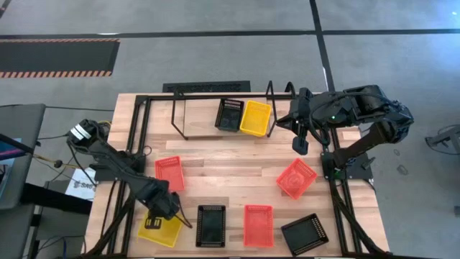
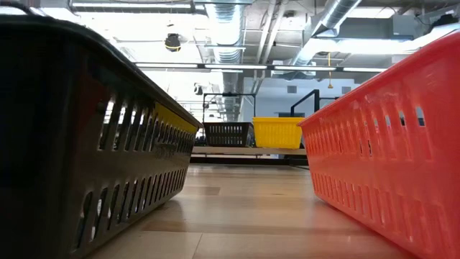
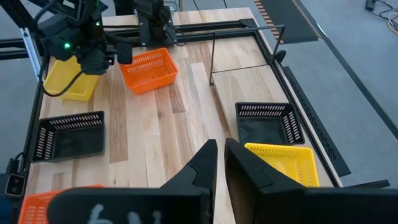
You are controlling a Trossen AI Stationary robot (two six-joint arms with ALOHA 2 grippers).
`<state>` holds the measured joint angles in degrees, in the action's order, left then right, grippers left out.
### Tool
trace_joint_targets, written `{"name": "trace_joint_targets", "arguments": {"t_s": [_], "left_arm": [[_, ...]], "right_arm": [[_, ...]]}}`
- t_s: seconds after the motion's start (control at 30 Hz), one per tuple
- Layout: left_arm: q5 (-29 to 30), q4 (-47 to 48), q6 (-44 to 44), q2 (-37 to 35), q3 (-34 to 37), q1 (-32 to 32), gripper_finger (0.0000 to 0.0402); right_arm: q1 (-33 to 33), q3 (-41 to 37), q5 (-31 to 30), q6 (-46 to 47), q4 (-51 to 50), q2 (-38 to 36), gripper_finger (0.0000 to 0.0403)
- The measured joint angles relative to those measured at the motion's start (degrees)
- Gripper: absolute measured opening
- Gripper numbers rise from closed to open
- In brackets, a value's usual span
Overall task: Stack baskets on shelf by color
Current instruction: Stack the yellow basket on the yellow basket on the shelf
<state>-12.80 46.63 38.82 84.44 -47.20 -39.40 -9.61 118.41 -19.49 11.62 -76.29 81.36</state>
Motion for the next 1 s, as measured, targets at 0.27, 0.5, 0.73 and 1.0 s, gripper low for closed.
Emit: {"name": "trace_joint_targets", "arguments": {"t_s": [0.27,0.5,0.73,1.0], "left_arm": [[0.9,0.8,4.2,0.0,-2.4,7.8,0.0002],[14.3,17.1,1.0,-3.2,-17.3,13.0,0.0001],[41.0,34.8,5.4,-6.8,-38.7,16.9,0.0000],[58.3,35.9,-0.7,-6.4,-49.4,25.1,0.0000]], "right_arm": [[0.0,0.0,0.0,0.1,0.0,0.0,0.0054],[0.0,0.0,0.0,0.0,0.0,0.0,0.0054],[1.7,0.0,0.0,-0.1,0.6,0.9,0.0054],[6.7,0.0,0.2,-1.1,6.5,6.5,0.0054]]}}
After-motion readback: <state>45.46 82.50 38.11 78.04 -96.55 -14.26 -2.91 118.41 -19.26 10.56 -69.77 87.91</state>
